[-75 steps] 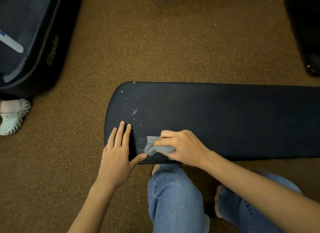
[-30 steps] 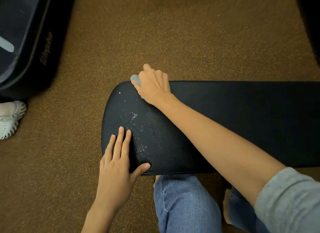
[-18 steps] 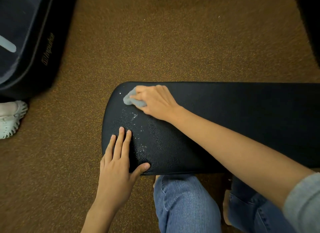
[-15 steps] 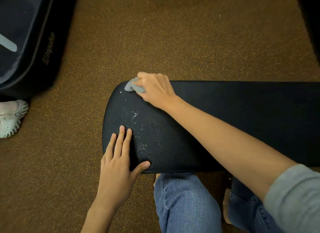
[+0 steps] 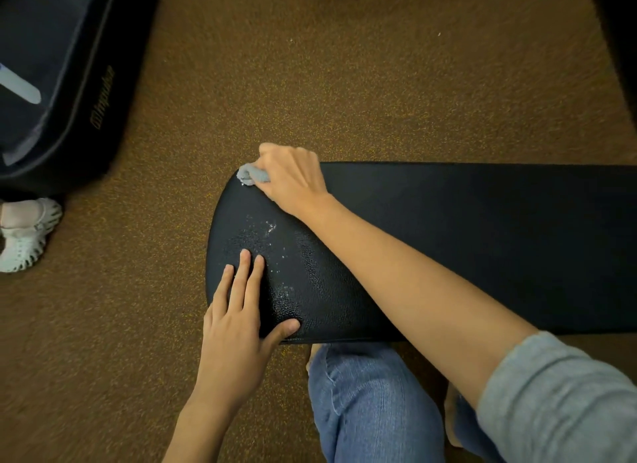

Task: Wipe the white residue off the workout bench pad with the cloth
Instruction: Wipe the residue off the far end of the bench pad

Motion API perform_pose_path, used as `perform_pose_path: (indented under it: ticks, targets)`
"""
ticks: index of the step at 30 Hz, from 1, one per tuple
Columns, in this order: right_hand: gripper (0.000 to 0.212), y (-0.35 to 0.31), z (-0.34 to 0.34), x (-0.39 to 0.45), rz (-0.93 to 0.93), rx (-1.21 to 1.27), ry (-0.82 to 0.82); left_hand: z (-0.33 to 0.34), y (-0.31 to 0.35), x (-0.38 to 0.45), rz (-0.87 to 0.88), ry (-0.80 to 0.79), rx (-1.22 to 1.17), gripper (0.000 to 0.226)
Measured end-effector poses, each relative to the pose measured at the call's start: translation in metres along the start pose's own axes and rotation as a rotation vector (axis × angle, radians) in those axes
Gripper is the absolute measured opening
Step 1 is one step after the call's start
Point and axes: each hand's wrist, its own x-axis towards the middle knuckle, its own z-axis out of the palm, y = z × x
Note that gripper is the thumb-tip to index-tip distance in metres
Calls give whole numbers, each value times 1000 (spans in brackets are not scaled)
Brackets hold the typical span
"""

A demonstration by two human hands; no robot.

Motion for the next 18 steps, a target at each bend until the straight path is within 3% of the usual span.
perform_pose_path:
  ticks: [7, 14, 18]
  targets:
    - [34, -3, 4, -24, -184, 128, -98, 1, 0, 0, -2, 2, -6, 98]
    - [10, -11, 7, 9, -11, -5, -31, 1, 1, 0, -11, -1, -6, 97]
    - [20, -10, 10, -6, -72, 108, -82, 2, 1, -1, -15, -1, -14, 98]
